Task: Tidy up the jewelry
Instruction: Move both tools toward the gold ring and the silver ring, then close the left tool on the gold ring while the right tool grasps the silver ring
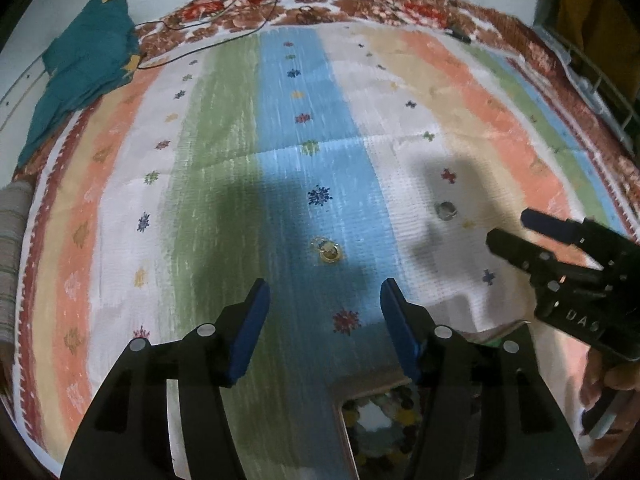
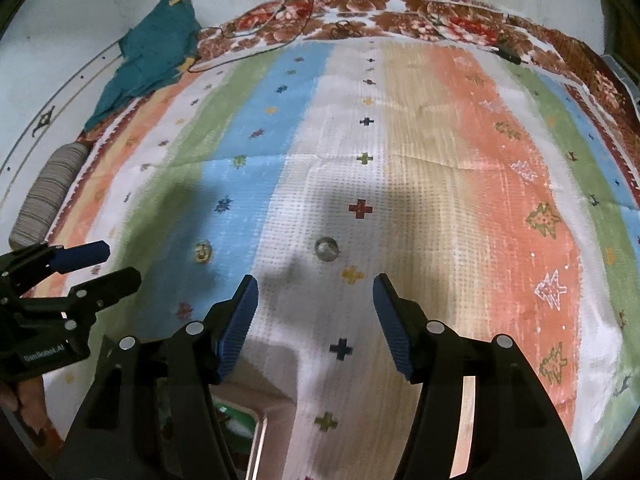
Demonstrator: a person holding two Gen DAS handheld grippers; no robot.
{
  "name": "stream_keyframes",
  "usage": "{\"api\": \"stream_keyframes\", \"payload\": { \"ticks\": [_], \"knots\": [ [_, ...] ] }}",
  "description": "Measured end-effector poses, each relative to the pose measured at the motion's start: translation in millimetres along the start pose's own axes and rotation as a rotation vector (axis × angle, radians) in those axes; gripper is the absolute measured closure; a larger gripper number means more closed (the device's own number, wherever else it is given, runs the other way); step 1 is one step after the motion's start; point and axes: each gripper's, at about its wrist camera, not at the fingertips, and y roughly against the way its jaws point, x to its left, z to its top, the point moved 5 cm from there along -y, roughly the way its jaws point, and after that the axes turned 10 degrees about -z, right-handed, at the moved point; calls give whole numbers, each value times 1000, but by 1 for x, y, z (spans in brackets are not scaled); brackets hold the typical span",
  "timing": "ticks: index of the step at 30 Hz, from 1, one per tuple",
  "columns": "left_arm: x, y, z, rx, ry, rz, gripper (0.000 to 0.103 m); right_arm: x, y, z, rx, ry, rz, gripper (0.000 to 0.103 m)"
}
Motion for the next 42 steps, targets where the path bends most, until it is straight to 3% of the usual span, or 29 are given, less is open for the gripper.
{"api": "stream_keyframes", "payload": {
  "ticks": [11,25,27,29,31,34,42],
  "knots": [
    [9,-37,7,69,-21,30,44,0,-35,9,45,-5,-15,43],
    [18,-75,21,117,18,-37,45,-1,-70,18,79,-24,-7,44],
    [19,-80,22,130,23,-60,48,0,-71,19,77,-22,-7,44],
    [20,-82,22,133,12,-57,61,1,-73,20,82,-29,-1,57],
    [21,-84,23,131,7,-48,67,2,-74,20,87,-26,-12,62],
    [22,-84,24,131,19,-50,84,1,-75,19,95,-25,-9,84],
    [17,-76,23,118,7,-67,89,4,-67,15,83,-22,10,83]
  ]
}}
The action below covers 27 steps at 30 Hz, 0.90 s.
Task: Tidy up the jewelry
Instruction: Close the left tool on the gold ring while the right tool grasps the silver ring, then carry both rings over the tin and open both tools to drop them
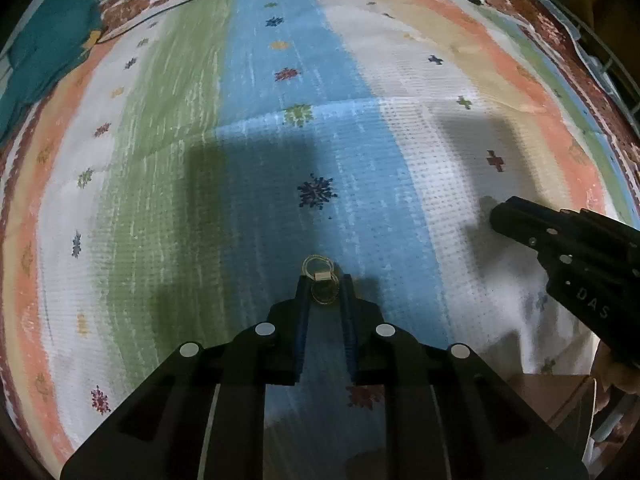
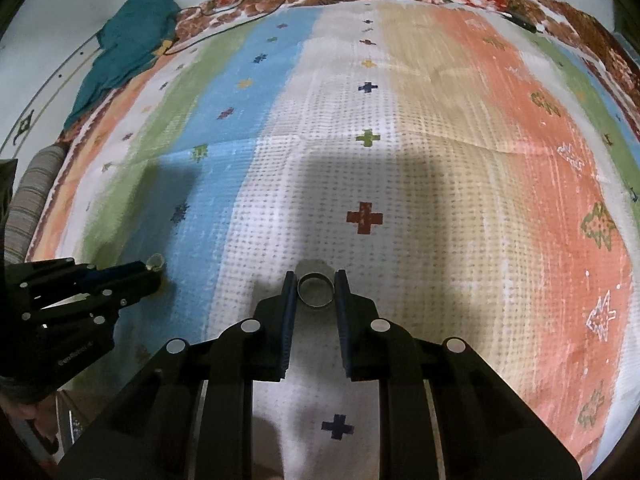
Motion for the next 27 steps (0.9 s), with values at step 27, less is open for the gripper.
{"api": "stream_keyframes", "payload": {
  "ticks": [27],
  "knots": [
    [-48,113,-28,-219,-103,-29,89,16,104,-23,-223,98,-24,83]
  ]
}}
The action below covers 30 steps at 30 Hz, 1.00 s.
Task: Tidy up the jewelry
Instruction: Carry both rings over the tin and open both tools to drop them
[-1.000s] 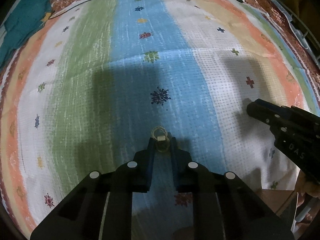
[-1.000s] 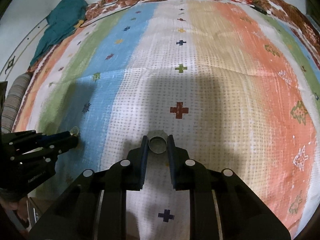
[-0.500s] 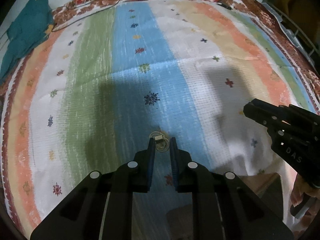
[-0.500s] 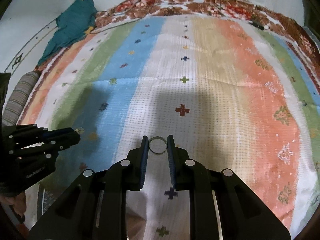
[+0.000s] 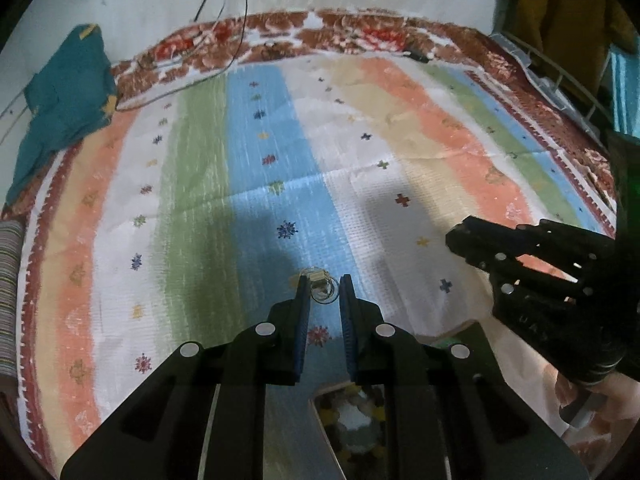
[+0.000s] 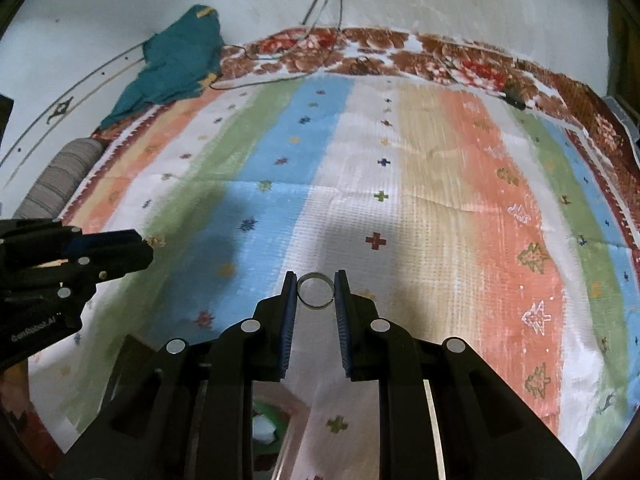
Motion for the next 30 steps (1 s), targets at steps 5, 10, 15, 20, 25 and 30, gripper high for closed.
{"api": "stream_keyframes", "payload": {
  "ticks": [5,10,15,20,25,30],
  "knots": [
    [-10,18,-4,-33,-2,-25,89,10,22,-3,-40,15,24,83],
    [-27,40,-8,-75,-24,-50,89,19,39,-9,-44,40,45,83],
    [-39,49,-17,-86,-65,-36,89,27,57,-15,-62,54,57,83],
    [-45,60,-25,-98,-64,-46,89,29,67,-23,-66,57,81,83],
    [-47,66,-30,-105,-48,-46,90,32,69,-32,-40,56,113,83],
    [-43,73,-34,-116,-25,-42,90,37,75,-39,-22,53,144,78]
  ]
}}
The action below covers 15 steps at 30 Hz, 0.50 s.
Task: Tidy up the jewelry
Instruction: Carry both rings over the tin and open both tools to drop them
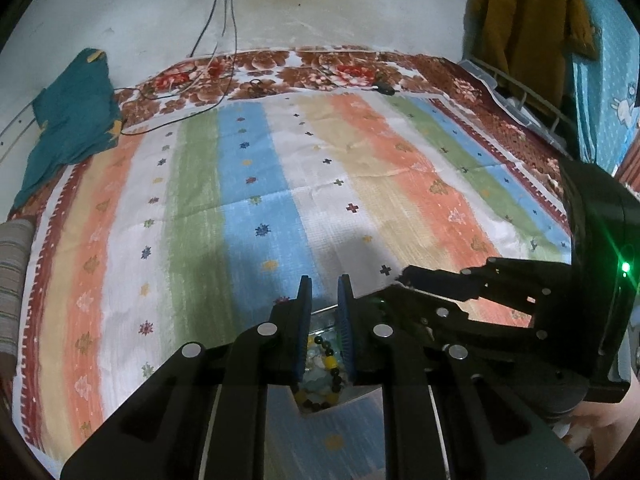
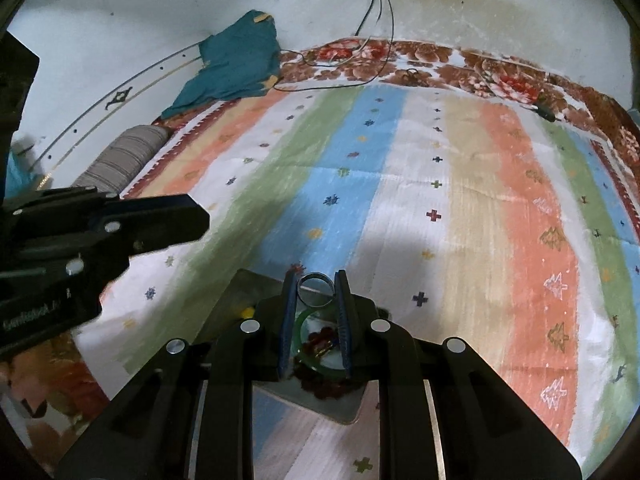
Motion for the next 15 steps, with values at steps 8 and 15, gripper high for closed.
{"api": "stream_keyframes", "payload": {
  "ticks": [8,15],
  "knots": [
    [6,8,-7,-1,23,2,82,-2,10,-9,2,1,-18,59],
    [6,12,-9,-5,22,1,64,-12,20,-12,-10,-25,-18,48]
  ]
}}
